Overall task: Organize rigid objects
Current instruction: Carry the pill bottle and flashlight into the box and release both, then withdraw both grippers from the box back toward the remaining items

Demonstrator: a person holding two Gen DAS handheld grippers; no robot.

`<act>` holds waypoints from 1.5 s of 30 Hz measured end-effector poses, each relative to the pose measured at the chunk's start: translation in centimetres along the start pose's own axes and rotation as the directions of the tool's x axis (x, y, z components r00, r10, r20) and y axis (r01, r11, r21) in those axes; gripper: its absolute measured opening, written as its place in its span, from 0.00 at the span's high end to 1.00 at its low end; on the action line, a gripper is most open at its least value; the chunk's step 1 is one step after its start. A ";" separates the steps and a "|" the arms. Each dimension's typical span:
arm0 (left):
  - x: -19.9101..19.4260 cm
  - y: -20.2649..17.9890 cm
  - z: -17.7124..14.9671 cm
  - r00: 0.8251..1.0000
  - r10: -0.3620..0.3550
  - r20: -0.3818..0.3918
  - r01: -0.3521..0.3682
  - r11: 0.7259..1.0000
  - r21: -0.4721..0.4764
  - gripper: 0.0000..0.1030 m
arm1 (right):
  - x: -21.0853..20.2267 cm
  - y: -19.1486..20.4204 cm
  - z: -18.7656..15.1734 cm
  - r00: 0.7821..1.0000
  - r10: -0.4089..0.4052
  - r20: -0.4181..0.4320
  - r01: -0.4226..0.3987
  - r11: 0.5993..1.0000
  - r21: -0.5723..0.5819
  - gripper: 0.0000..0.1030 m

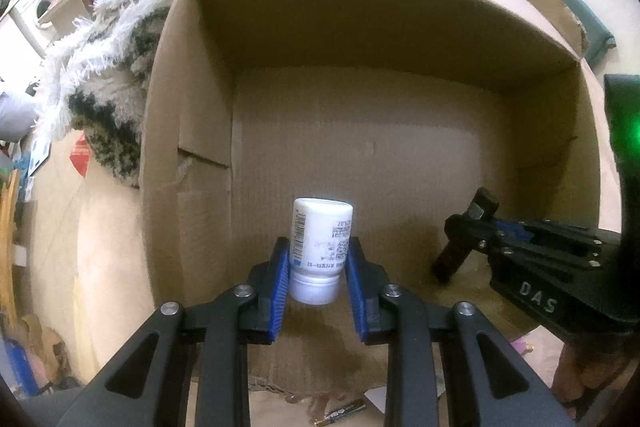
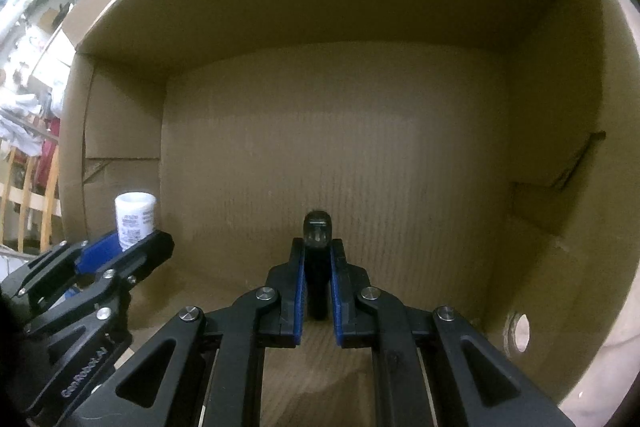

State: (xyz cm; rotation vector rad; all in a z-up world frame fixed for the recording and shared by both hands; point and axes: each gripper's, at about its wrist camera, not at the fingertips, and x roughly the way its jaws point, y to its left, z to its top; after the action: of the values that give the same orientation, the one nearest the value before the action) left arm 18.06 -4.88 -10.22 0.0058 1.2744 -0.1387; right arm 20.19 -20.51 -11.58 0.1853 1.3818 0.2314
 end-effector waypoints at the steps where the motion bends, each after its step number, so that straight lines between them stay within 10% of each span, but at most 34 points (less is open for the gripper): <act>1: 0.2 0.0 0.0 1.000 0.002 -0.004 -0.002 1.000 -0.002 0.76 | 0.0 0.1 0.1 1.000 0.001 0.000 -0.001 1.000 0.000 0.88; 8: 0.2 -0.4 0.0 1.000 0.013 0.017 -0.014 1.000 0.013 0.76 | -1.0 0.5 0.7 0.998 0.042 0.055 -0.042 0.999 -0.001 0.83; 10: 0.1 -0.6 0.0 1.000 0.022 0.023 -0.023 0.999 0.026 0.74 | -1.4 0.5 1.0 0.995 0.062 0.074 -0.062 0.998 0.004 0.71; 12: -0.1 -0.7 0.0 0.999 0.023 0.027 -0.024 0.999 0.031 0.63 | -1.6 0.7 1.0 0.994 0.063 0.090 -0.064 0.998 0.007 0.27; 13: -0.2 -0.8 0.0 0.999 0.022 0.031 -0.023 0.999 0.031 0.49 | -1.8 0.7 1.0 0.993 0.052 0.103 -0.053 0.999 0.006 0.22; 16: -0.7 -0.6 0.0 0.999 0.010 0.054 -0.011 1.000 0.007 0.37 | -1.6 0.9 1.3 0.994 0.048 0.101 -0.048 0.999 -0.001 0.22; 45: -8.0 0.1 -0.3 0.990 0.056 0.126 -0.054 0.998 -0.018 0.36 | -8.4 0.1 -2.3 0.973 0.089 0.213 -0.094 0.996 0.012 0.15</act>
State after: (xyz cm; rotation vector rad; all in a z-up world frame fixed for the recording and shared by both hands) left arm 15.49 -3.94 -2.69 0.0191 1.1473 -0.0806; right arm 16.50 -22.64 -4.00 0.2845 1.1654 0.2652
